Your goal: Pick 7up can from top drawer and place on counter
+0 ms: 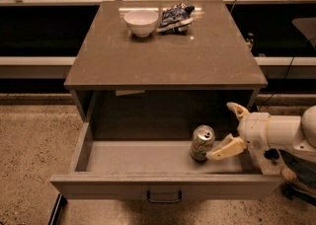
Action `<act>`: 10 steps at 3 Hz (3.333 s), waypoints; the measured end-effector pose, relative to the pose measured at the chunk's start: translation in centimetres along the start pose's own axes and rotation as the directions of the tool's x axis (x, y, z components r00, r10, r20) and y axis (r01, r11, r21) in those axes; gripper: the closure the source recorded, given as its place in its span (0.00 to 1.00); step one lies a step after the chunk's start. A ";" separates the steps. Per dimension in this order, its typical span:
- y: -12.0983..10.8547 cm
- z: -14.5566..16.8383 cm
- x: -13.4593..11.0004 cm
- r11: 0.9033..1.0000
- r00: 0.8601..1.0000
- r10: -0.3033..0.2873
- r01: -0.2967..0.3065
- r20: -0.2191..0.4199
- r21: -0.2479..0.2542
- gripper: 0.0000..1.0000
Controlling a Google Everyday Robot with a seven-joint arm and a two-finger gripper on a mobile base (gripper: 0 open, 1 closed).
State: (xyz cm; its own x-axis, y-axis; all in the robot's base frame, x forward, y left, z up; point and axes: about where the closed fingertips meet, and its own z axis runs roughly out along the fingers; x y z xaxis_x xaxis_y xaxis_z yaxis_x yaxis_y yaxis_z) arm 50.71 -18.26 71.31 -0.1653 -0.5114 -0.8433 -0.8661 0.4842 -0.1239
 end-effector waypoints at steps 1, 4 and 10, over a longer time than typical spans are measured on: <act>0.3 2.2 0.4 1.000 1.000 0.013 -0.013 0.007 -0.020 0.00; 2.0 5.5 1.0 0.995 0.992 0.053 -0.043 0.112 -0.092 0.46; -3.3 -11.2 -20.2 0.895 0.863 -0.328 0.414 0.383 -0.166 1.00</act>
Offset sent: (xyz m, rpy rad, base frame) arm 0.0132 0.0390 -0.0470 0.1036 0.0421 0.0408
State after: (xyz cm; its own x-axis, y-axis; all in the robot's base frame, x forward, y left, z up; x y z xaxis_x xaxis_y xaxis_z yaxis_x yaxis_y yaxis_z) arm 51.60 -17.43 94.62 0.3223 -0.3290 -0.8876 -0.9220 0.1033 -0.3731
